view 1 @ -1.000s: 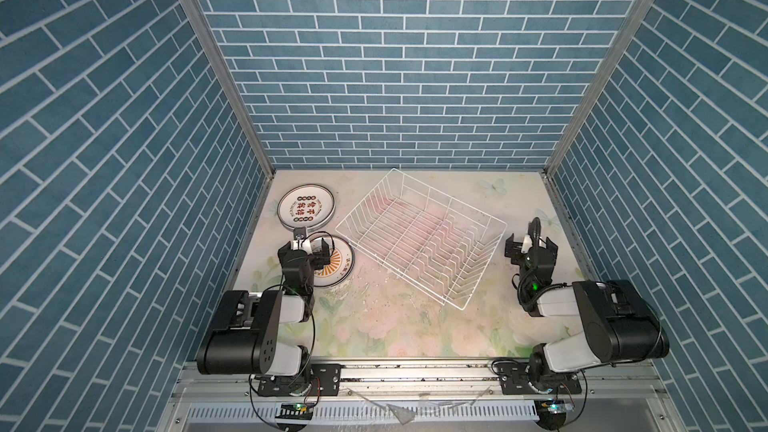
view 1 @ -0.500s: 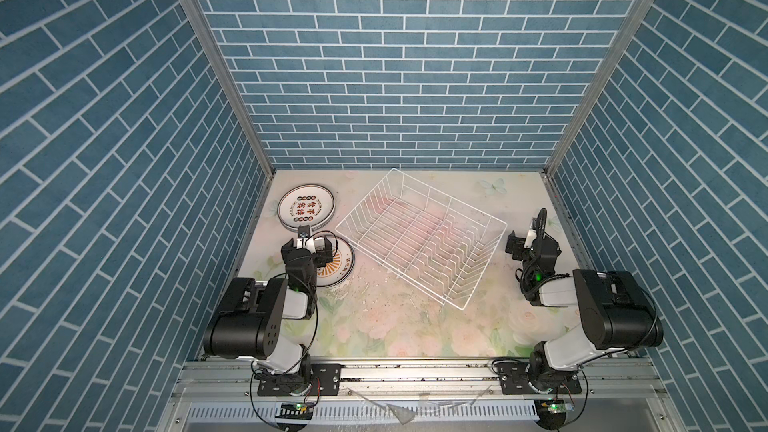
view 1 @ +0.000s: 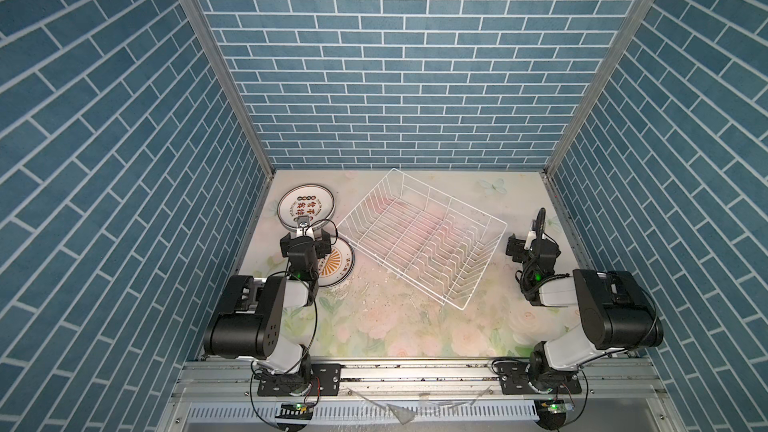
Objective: Unload the plates from the dish rack
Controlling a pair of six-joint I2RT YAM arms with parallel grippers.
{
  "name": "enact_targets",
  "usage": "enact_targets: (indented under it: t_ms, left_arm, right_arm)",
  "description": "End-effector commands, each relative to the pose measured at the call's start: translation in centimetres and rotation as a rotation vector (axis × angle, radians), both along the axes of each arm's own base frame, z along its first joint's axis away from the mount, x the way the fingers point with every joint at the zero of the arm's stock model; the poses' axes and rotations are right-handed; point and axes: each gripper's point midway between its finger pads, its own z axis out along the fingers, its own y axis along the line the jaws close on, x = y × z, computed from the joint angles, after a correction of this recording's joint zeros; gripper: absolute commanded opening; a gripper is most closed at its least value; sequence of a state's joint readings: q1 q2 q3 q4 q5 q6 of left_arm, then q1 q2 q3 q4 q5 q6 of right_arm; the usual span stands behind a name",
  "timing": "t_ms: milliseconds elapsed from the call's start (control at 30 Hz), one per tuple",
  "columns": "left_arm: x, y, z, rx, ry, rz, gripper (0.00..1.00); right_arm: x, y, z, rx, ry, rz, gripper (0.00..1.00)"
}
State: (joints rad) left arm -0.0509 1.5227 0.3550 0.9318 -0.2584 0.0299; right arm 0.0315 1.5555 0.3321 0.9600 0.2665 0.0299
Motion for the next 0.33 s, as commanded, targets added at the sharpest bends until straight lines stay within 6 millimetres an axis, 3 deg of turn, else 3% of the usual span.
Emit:
enact_targets:
  t_ms: [0,300]
  left_arm:
    - [-0.07,0.09,-0.4,-0.001,0.018,0.015,0.99]
    - [-0.07,0.09,-0.39,-0.001,0.018,0.015,0.99]
  right_arm:
    - [0.67,-0.3,0.9,0.023,-0.023,-0.023,0.99]
    - [0.84,-0.89,0.75,0.057,-0.012,-0.022,0.99]
